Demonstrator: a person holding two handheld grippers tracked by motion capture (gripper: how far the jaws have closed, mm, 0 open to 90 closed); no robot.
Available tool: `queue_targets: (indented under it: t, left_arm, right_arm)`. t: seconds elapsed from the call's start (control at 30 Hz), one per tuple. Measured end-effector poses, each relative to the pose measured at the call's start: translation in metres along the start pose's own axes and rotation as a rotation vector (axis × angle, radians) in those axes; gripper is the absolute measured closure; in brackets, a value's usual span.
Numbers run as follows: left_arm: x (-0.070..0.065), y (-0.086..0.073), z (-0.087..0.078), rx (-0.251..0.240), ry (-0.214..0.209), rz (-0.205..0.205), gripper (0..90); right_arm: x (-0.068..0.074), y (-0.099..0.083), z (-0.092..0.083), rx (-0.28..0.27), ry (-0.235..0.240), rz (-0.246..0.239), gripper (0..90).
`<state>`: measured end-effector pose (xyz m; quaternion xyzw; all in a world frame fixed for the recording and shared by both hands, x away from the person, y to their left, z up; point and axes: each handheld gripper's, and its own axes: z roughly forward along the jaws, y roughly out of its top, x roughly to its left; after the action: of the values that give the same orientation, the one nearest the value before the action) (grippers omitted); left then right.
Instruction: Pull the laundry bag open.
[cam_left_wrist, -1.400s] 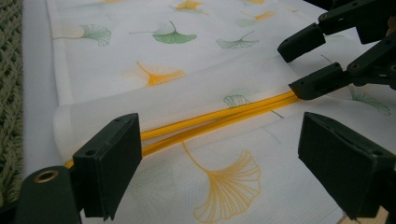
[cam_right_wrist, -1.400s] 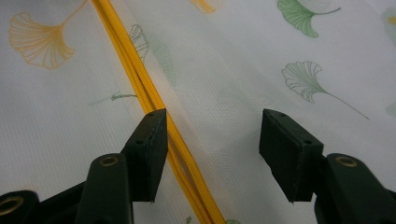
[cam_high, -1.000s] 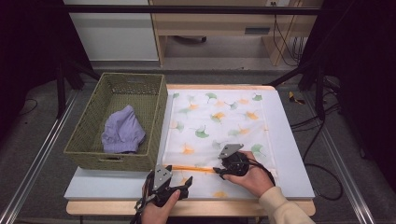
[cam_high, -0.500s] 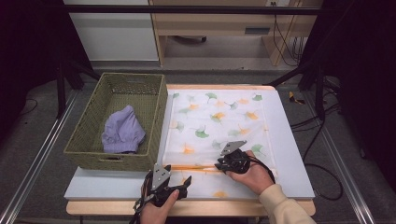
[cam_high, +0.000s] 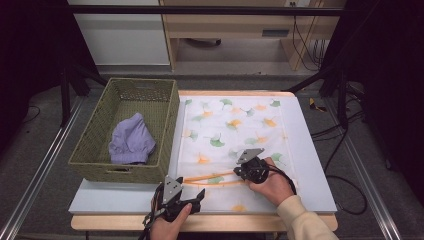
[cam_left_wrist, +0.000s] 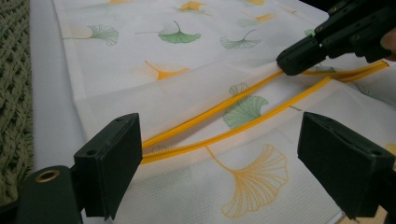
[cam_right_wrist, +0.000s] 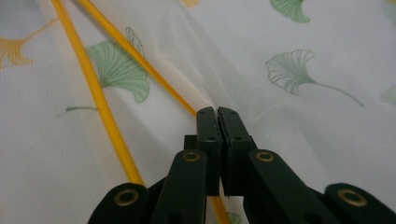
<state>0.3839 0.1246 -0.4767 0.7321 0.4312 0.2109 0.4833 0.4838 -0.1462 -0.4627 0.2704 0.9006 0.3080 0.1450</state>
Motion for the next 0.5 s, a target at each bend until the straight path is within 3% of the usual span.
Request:
queue_targets:
  t: [0.27,0.5]
  left_arm:
    - [0.000,0.007,-0.002,0.004,-0.003,0.003,14.3]
    - [-0.001,0.033,-0.015,0.010,0.011,0.041,14.7]
  right_arm:
    - [-0.005,0.018,-0.010,-0.010,-0.013,-0.015,88.5]
    - [-0.007,0.036,-0.030,-0.064,-0.029,-0.033,88.6]
